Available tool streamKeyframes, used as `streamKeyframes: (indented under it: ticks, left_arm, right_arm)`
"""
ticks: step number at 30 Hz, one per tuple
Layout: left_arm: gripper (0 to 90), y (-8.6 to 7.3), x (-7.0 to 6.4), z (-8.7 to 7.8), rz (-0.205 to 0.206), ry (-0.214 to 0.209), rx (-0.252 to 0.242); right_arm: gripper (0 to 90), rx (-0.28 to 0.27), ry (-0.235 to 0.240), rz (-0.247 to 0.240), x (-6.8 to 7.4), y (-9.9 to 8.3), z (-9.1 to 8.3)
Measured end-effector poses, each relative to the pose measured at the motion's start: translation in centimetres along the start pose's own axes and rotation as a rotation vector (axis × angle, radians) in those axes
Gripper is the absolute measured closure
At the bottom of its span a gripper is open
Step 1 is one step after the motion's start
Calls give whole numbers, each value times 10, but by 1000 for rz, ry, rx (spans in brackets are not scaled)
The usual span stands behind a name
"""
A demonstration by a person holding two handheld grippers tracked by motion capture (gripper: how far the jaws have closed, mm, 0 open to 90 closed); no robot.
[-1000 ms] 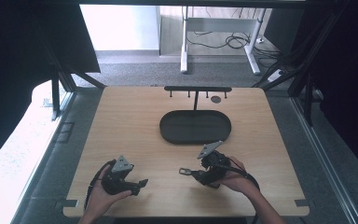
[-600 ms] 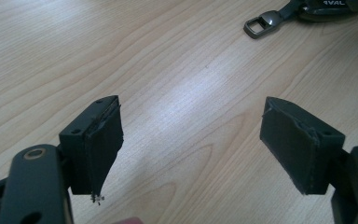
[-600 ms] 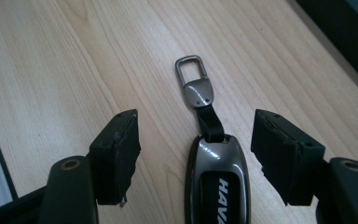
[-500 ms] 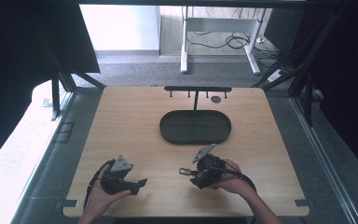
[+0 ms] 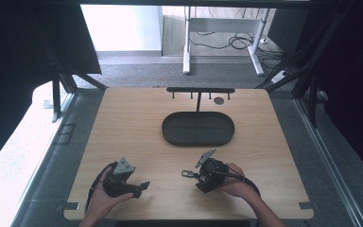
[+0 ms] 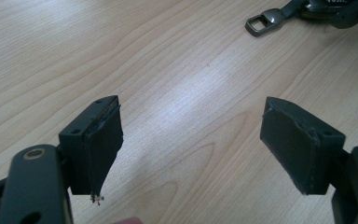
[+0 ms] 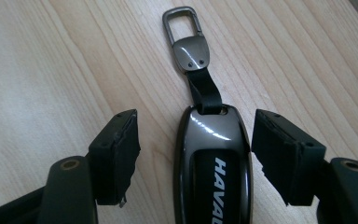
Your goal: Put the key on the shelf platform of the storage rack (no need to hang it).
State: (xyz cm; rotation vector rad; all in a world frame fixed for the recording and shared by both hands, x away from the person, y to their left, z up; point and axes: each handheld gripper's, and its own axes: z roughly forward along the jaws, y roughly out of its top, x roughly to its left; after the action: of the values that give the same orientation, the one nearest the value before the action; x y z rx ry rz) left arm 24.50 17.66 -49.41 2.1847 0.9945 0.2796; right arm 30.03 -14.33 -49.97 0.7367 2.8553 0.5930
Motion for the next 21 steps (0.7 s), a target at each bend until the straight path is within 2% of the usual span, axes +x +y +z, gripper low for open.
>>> streamKeyframes:
  ticks: [6,21]
  left_arm:
    - [214,0,0,1,-4,-1,5]
    - [213,-1,0,2,-5,0,10]
  right_arm:
    - [332,26,-2,-13,-1,0,5]
    - [392,55,-5,-2,-10,1,7]
